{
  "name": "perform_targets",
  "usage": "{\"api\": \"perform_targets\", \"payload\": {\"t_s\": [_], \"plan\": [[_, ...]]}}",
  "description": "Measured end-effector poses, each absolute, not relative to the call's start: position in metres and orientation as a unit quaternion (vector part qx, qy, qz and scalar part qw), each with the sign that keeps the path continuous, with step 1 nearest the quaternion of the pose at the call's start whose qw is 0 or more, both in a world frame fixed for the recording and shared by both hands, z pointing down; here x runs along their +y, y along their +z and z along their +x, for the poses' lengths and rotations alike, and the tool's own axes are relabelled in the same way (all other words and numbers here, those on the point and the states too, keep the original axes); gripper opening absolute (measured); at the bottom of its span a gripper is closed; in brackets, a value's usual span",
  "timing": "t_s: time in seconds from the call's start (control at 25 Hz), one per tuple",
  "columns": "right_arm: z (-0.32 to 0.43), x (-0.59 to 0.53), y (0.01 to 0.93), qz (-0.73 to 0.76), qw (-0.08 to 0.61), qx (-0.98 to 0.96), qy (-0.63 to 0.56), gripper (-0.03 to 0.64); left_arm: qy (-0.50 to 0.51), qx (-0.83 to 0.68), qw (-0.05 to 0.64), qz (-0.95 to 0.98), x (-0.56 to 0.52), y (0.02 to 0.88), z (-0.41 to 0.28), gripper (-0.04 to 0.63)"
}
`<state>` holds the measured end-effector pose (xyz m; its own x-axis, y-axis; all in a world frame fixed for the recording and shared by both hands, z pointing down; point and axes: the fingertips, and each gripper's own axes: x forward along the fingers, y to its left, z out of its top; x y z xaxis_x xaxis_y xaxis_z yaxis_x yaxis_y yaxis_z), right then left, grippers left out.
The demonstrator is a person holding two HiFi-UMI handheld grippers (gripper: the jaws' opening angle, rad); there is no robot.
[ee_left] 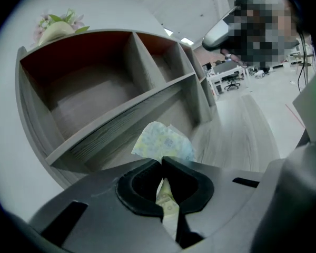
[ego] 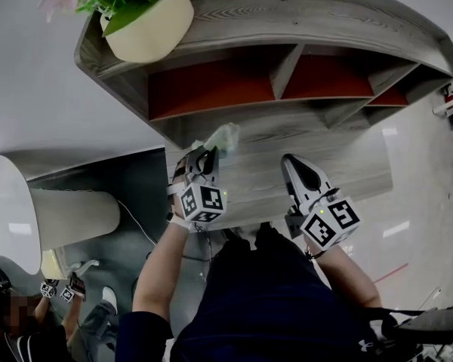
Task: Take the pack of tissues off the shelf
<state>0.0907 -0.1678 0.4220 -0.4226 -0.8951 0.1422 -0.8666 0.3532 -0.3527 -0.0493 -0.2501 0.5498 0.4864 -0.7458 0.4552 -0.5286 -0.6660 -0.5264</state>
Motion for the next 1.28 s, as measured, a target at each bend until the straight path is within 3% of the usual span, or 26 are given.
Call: {"api": "perform_targets", "payload": {"t_s": [1.28], "plan": [[0.091, -0.190, 0.458, -0.570, -0.001, 0.789, -0.229, 0.012, -0.400, 0.331, 0.109, -0.848, -0.319, 0.703, -0.030, 0.021]]}}
